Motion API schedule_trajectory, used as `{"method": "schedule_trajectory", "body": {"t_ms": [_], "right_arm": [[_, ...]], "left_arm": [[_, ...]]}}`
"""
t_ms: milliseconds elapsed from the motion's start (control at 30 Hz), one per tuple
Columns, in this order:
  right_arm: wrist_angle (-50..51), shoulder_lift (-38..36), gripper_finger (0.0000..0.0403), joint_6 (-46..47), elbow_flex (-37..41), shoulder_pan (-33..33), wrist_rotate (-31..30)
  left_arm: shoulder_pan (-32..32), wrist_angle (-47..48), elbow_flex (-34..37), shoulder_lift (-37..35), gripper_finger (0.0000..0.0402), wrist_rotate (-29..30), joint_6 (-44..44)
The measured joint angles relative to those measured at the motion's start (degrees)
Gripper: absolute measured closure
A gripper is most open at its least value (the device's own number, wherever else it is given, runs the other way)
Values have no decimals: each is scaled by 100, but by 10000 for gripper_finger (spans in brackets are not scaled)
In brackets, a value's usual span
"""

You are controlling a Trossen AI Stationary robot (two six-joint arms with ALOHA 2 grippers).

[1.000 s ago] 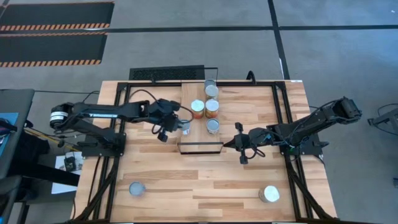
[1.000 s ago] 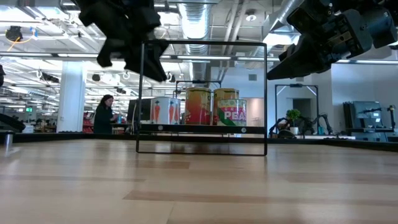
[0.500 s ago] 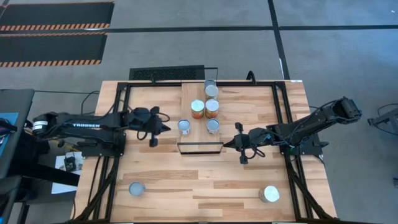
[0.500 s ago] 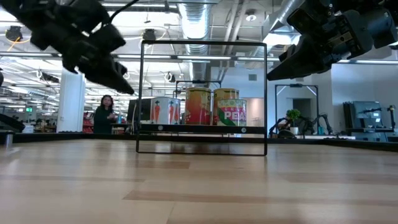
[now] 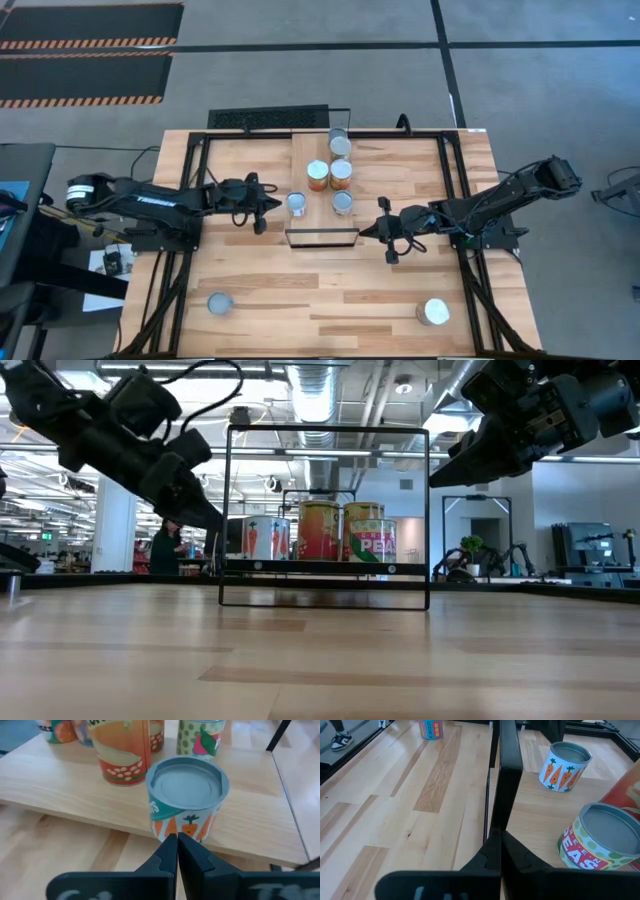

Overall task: Pick and place cans onto a shelf
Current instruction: Put the small white can on the shelf aligned with the other green can

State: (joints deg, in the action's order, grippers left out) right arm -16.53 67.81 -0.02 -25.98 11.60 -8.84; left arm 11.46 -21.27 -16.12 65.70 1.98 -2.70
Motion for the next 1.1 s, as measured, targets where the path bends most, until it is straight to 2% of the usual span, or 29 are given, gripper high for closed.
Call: {"method": "schedule_trajectory", "body": {"t_ms": [233, 467, 700, 967, 1100], "right_arm": [[0, 0, 393, -1, 0, 0, 0], [-2, 0, 393, -1, 0, 0, -2], [-4, 0, 393, -1, 0, 0, -2], [-2, 0, 393, -1, 0, 0, -2], [-1, 0, 393, 1, 0, -1, -1]], "left_arm": [[22, -893, -4, 1018, 401, -2, 13], [22, -1747, -72, 1606, 401, -29, 7], [11, -1737, -373, 1795, 401, -175, 83], [11, -1158, -378, 1478, 401, -522, 150], [-59, -1243, -378, 1524, 401, -693, 109]]}}
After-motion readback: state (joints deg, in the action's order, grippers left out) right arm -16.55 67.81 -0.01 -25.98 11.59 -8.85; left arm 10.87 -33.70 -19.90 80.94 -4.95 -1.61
